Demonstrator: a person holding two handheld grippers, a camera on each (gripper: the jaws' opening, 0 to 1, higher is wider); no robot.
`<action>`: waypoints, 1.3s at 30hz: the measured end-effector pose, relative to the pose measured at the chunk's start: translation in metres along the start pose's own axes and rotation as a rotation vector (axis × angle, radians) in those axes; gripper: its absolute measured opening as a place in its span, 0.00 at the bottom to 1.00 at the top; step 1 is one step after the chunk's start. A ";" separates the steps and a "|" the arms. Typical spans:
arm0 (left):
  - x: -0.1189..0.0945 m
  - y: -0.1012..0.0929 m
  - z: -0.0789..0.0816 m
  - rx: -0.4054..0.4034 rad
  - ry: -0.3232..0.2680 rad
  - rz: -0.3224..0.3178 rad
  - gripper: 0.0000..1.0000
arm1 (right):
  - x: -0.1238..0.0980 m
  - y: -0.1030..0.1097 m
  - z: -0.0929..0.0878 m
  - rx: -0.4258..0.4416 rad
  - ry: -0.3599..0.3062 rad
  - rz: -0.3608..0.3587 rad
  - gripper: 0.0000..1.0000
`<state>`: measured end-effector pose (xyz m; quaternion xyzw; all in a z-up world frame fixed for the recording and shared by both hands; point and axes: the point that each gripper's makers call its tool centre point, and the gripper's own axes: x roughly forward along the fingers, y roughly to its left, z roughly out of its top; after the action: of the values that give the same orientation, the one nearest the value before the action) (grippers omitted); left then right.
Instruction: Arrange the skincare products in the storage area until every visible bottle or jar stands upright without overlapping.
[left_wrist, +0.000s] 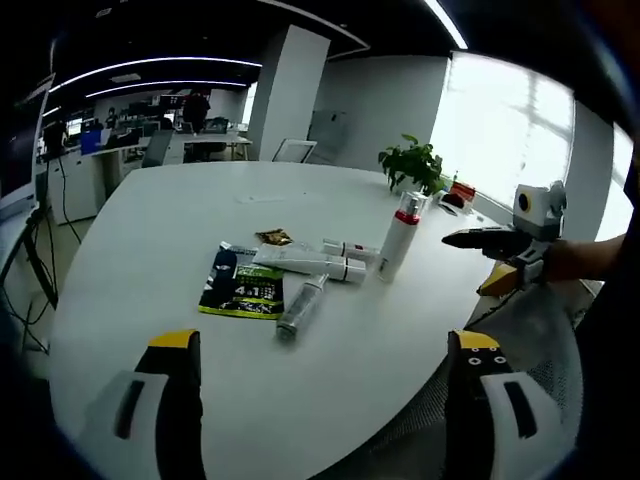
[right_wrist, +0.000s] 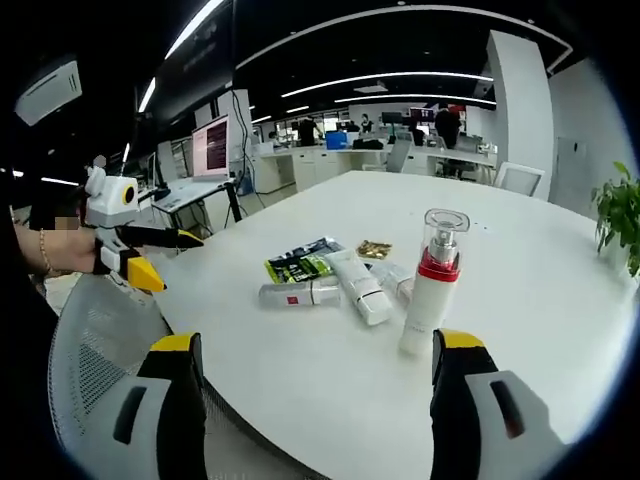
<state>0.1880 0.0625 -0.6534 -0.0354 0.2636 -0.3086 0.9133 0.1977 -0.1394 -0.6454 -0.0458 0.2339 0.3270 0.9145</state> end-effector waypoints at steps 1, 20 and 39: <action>0.000 0.001 0.000 0.003 0.001 0.001 0.95 | 0.001 0.000 0.002 -0.010 -0.003 0.001 0.93; 0.000 0.002 -0.003 0.007 0.001 -0.006 0.94 | 0.033 0.008 0.042 -0.135 0.005 0.062 0.91; -0.002 0.001 0.001 -0.010 -0.021 -0.016 0.93 | 0.081 0.017 0.088 -0.295 0.126 0.114 0.83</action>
<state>0.1874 0.0641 -0.6519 -0.0451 0.2552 -0.3140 0.9134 0.2772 -0.0586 -0.6031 -0.1864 0.2426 0.4053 0.8614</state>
